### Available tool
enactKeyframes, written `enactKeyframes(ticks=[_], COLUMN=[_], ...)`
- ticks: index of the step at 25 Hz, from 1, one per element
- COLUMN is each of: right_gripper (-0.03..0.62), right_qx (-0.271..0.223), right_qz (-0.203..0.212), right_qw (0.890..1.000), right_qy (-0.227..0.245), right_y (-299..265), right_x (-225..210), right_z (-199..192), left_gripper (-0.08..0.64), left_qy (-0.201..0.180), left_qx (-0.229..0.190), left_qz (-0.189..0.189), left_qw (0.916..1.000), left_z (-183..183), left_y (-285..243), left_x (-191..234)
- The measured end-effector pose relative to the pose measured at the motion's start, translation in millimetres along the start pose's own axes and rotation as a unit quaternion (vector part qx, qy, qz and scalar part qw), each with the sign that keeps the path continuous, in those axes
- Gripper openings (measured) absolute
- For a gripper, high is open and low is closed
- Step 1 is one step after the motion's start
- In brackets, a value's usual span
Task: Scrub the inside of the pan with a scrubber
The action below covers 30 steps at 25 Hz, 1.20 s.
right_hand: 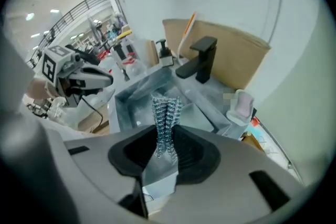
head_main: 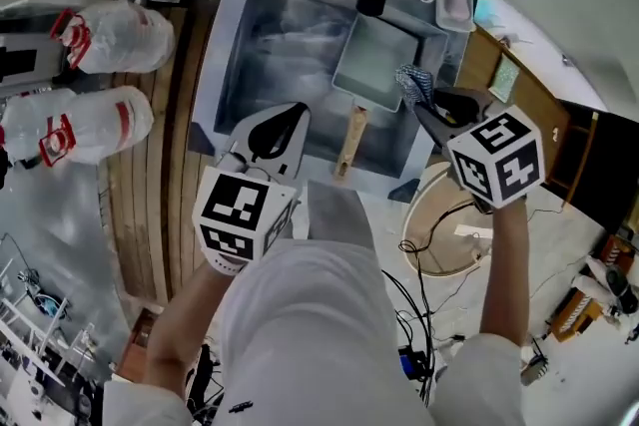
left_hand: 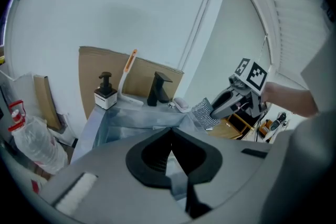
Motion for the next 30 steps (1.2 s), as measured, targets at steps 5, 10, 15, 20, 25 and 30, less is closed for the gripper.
enactKeyframes(ticks=[5,10,15,20,25,30], right_gripper=[0.098,0.117,0.118,0.118,0.118,0.120], right_qx=[-0.102,-0.190,-0.268,-0.323,-0.352,-0.359], right_qz=[-0.082,-0.146,-0.206,-0.262,-0.318,-0.321], right_qw=[0.989,0.966,0.933,0.903,0.875,0.870], right_qy=[-0.063,-0.097,-0.122,-0.109,-0.095,-0.106], right_y=[58,99,131,153,167,157], right_x=[26,58,86,102,118,135], right_z=[1,2,0,-4,-14,-22], left_gripper=[0.005,0.005,0.005,0.005,0.005,0.005], left_qy=[-0.010,-0.026,-0.042,-0.058,-0.069,-0.081], left_qx=[-0.019,-0.051,-0.076,-0.100,-0.130,-0.139], left_qz=[-0.002,-0.012,-0.023,-0.033,-0.040,-0.043], left_qw=[0.9998,0.9983,0.9959,0.9928,0.9883,0.9861], left_z=[19,41,51,55,52,47], left_y=[32,58,76,90,105,110], left_x=[-21,-41,-60,-74,-82,-85])
Point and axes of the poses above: the fingertips, and each gripper's own axes: y backward along the fingers, x to its left, z out of its top, the point moved 8 cm from there along y, backward along the fingers, and after that the axes turned 12 degrees about y, right-handed, at the moved point
